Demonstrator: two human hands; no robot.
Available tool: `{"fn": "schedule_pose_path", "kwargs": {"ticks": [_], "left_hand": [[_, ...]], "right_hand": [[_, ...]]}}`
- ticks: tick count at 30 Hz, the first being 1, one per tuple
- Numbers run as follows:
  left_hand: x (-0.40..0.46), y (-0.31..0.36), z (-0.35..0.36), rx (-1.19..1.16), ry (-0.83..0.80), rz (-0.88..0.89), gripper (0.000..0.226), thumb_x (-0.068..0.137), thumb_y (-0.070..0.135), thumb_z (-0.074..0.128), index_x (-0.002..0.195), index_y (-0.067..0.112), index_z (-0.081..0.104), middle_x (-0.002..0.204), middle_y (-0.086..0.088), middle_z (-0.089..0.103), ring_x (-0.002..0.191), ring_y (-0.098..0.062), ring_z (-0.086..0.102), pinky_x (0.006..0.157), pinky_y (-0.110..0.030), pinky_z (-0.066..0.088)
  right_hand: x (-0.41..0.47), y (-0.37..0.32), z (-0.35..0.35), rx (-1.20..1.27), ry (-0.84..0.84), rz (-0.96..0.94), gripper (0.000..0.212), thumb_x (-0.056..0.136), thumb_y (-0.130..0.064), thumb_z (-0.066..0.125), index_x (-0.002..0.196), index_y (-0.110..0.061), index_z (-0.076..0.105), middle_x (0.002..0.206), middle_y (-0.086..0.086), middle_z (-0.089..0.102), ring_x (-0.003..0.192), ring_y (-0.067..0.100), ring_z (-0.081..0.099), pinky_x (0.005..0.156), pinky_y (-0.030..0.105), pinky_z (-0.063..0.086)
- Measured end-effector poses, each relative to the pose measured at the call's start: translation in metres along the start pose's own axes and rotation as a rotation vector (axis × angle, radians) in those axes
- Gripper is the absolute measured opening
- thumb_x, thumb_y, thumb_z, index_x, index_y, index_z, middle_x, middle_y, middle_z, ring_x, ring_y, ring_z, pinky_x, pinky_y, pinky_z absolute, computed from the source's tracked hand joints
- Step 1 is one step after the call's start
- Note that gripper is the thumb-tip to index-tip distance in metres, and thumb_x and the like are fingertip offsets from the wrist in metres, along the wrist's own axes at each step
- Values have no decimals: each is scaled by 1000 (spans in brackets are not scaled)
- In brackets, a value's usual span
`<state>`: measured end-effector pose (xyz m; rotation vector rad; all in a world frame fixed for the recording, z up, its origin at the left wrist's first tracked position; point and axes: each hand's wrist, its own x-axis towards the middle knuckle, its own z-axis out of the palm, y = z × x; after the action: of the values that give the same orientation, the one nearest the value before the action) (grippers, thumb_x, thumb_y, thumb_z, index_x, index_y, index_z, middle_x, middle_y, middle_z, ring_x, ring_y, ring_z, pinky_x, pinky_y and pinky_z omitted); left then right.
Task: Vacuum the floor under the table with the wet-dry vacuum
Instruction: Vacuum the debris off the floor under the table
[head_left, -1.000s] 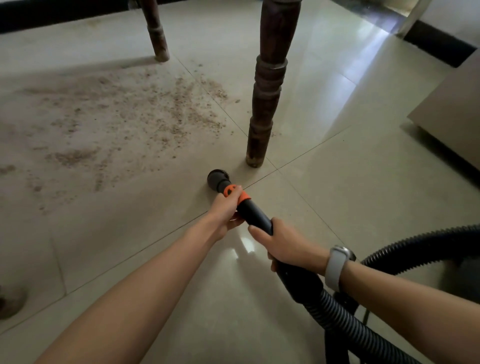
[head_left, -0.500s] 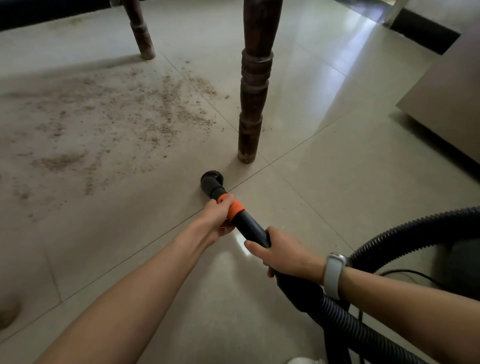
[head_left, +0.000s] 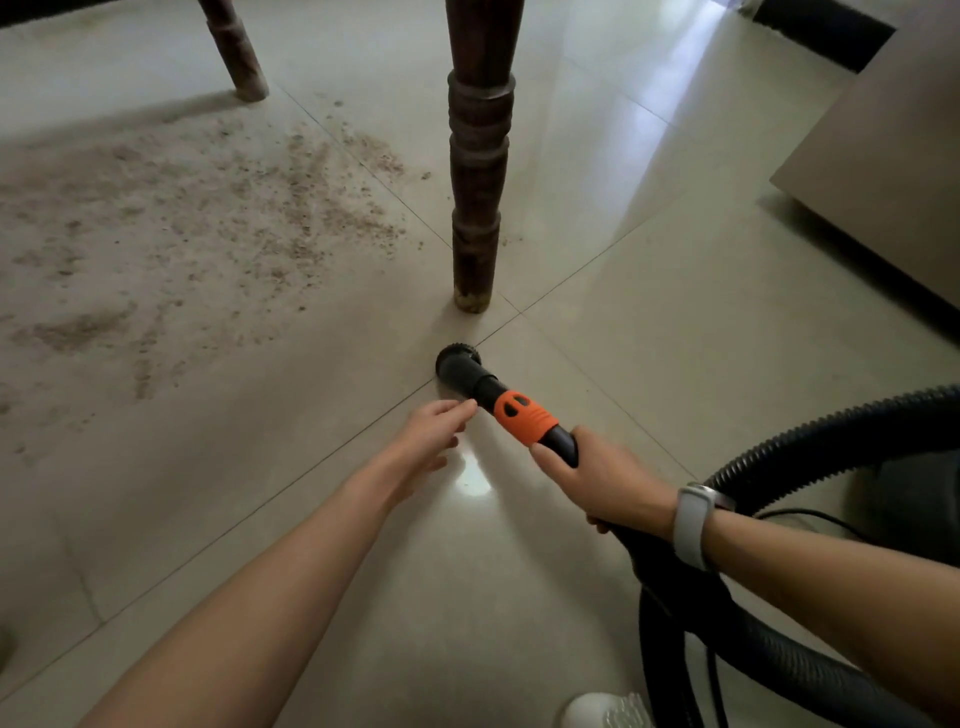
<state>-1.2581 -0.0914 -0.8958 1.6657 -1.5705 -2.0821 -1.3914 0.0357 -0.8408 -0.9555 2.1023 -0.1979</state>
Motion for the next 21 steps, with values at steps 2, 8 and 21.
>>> {"fn": "schedule_pose_path", "kwargs": {"ticks": [2, 8, 21], "left_hand": [[8, -10, 5, 170, 25, 20, 52, 95, 39, 50, 139, 14, 42, 130, -7, 50, 120, -22, 48, 90, -31, 41], [28, -33, 29, 926, 14, 49, 67, 91, 43, 47, 148, 17, 23, 152, -15, 21, 138, -35, 24, 111, -40, 26], [26, -48, 13, 1156, -40, 47, 58, 95, 39, 43, 147, 20, 24, 158, -11, 1, 145, -34, 0, 115, -46, 20]], "right_hand": [[-8, 17, -12, 80, 8, 53, 32, 92, -48, 47, 83, -18, 45, 64, 4, 54, 40, 17, 53, 40, 24, 45], [-25, 59, -36, 194, 83, 149, 35, 93, -47, 45, 83, -14, 49, 60, 3, 55, 34, 16, 53, 39, 22, 43], [16, 30, -28, 420, 90, 108, 33, 94, -44, 46, 84, -13, 47, 64, 6, 51, 40, 19, 52, 44, 29, 49]]}}
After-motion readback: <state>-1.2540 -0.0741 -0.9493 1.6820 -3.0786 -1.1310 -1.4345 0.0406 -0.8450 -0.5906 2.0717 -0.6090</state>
